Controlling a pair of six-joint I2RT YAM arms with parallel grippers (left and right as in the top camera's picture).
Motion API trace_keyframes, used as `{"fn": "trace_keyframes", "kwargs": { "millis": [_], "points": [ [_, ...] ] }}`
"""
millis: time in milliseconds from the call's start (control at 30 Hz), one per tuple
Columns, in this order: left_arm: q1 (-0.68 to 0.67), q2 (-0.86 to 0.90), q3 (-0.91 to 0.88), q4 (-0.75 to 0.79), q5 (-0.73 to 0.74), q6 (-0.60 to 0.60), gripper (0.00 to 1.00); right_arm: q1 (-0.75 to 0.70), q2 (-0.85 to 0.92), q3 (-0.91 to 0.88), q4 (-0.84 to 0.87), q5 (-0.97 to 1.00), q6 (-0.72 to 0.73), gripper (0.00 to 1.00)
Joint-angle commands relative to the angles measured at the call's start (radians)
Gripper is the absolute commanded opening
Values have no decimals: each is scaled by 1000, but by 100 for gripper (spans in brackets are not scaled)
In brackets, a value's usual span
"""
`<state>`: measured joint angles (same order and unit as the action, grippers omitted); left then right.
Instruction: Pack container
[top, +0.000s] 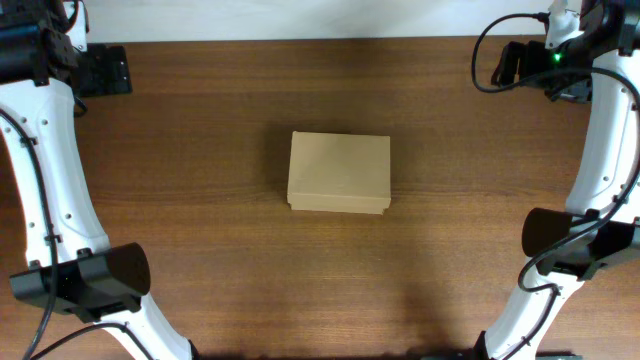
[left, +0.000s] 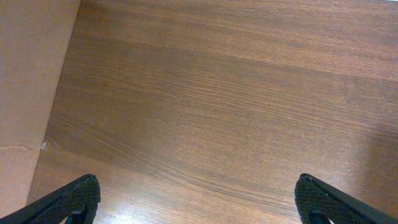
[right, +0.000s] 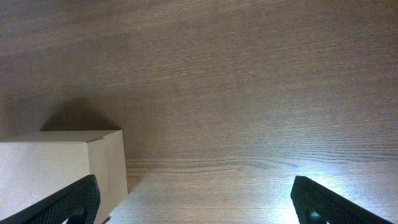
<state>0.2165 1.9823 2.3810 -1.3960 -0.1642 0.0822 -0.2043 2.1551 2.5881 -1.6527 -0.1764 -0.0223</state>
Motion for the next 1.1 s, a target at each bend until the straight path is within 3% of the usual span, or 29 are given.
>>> {"fn": "trace_keyframes", "kwargs": {
  "millis": [0, 233, 433, 533, 633, 833, 1067],
  "points": [
    [2, -10, 15, -4, 11, -2, 100, 1, -11, 20, 3, 5, 5, 99],
    [2, -10, 15, -4, 11, -2, 100, 7, -66, 19, 32, 13, 0, 99],
    [2, -10, 15, -4, 11, -2, 100, 45, -235, 3, 261, 13, 1, 99],
    [2, -10, 15, -4, 11, -2, 100, 68, -356, -89, 441, 12, 1, 99],
    [2, -10, 15, -4, 11, -2, 100, 92, -517, -285, 641, 12, 1, 99],
    [2, -10, 15, -4, 11, -2, 100, 137, -924, -847, 1042, 13, 1, 99],
    [2, -10, 15, -4, 11, -2, 100, 146, -1346, -1454, 1300, 12, 1, 99]
  ]
}}
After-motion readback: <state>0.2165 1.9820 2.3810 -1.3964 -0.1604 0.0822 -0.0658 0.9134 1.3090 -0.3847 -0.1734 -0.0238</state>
